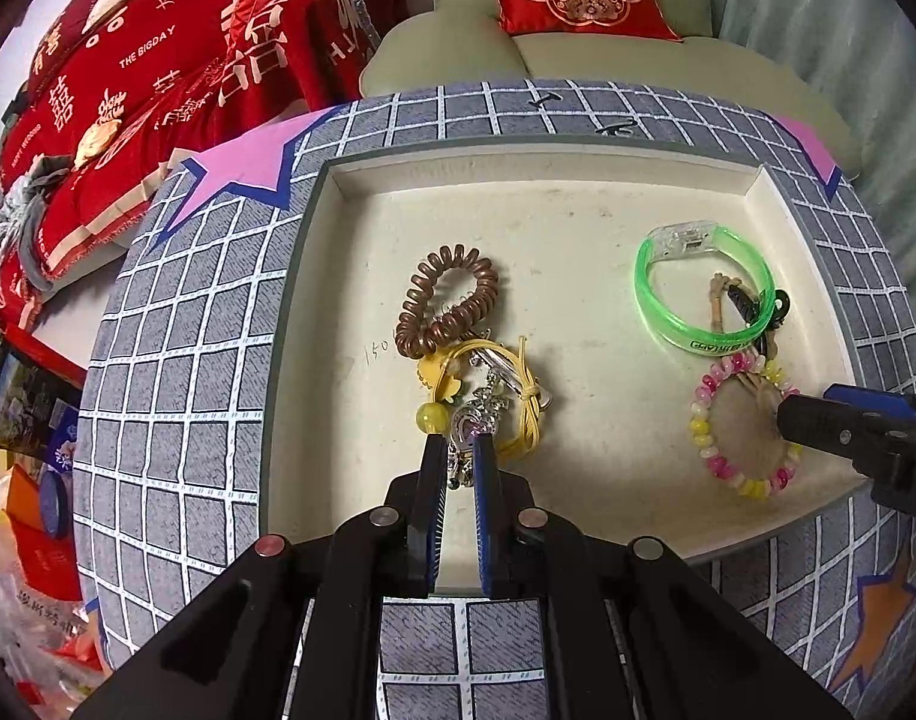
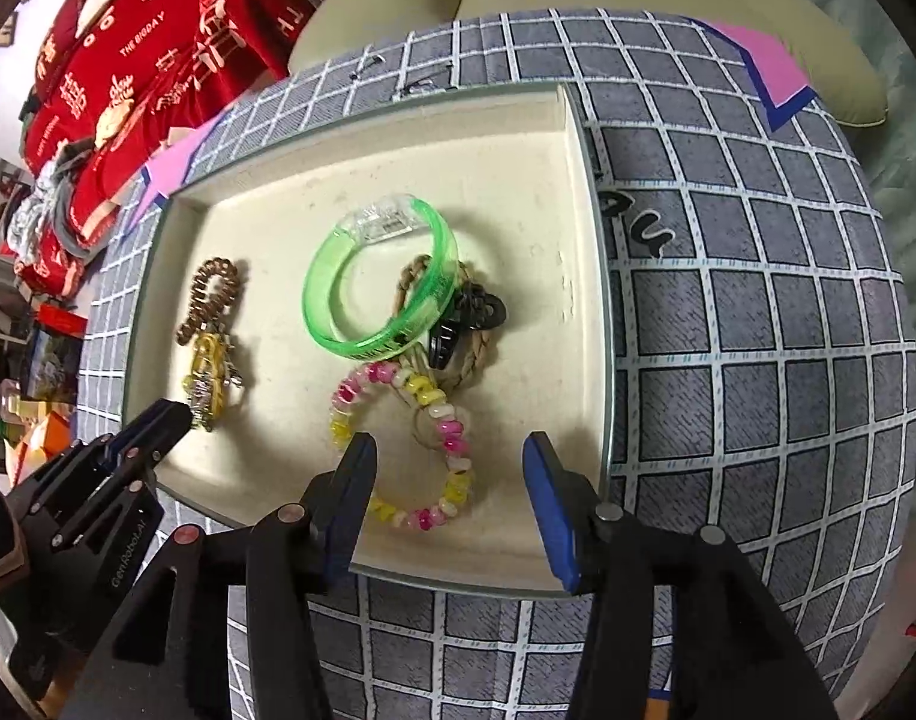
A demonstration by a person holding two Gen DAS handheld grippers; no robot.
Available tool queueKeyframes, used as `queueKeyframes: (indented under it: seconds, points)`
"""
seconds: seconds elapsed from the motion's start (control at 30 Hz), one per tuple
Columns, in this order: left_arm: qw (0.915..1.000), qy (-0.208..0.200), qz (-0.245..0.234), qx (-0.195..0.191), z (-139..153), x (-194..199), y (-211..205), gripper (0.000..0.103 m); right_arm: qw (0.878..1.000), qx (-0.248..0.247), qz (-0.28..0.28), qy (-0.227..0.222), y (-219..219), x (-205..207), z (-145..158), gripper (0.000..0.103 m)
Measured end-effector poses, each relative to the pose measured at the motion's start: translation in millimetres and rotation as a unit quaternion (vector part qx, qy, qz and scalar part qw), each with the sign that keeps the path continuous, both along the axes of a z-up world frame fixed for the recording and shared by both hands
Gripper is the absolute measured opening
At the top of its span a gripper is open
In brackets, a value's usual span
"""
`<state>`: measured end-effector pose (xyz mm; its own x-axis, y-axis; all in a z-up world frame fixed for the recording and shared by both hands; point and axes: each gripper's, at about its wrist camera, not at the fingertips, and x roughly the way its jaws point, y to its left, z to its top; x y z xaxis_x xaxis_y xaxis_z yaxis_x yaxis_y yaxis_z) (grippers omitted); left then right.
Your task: Organize jewelry
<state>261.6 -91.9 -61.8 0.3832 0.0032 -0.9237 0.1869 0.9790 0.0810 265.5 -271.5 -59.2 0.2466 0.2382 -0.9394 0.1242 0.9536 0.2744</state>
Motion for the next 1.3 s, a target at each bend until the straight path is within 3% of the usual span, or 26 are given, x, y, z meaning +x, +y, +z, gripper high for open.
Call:
queueKeyframes:
  seconds: [0.07,0.13,0.17,0.23,0.43,0.53,0.9,1.3]
  points:
    - [1.0,-0.001,0.002,-0.005,2.9,-1.0,1.0,0.019,1.0,0.002,-0.001,-0.008,0.9,-2.3,6.5,0.054]
    - [0.9999,-0.001,0.006,-0.01,6.8,-2.6,2.5,0.069,1.0,0.005,-0.005,-0.015,0.9,-6.2,13.1,0.055]
    - [0.9998,-0.011,0.015,-0.007,11.2,-5.0,4.5,0.103,1.0,0.007,-0.007,-0.018,0.6,-8.6,16.7,0.055]
    - [0.999,-0.039,0.019,-0.008,22.7,-11.9,7.1,0.103,1.0,0.01,-0.012,-0.025,-0.6,-14.4,23.5,0.056]
    - [0.9988,-0.026,0.035,-0.022,35.3,-27.5,16.9,0.103,0.999,0.008,-0.013,-0.035,0.2,-43.8,39.2,0.059]
    - [0.9987,-0.025,0.038,-0.023,40.5,-42.3,21.6,0.103,0.999,0.008,-0.01,-0.036,3.9,-65.3,42.7,0.083]
    - [0.9989,-0.025,0.032,-0.024,51.2,-118.2,35.3,0.103,0.998,-0.033,-0.01,-0.044,20.3,-145.1,47.2,0.085]
    - [0.9982,-0.028,0.045,-0.028,57.4,-172.0,56.1,0.103,0.988,-0.093,-0.034,-0.118,26.2,-196.0,68.5,0.086]
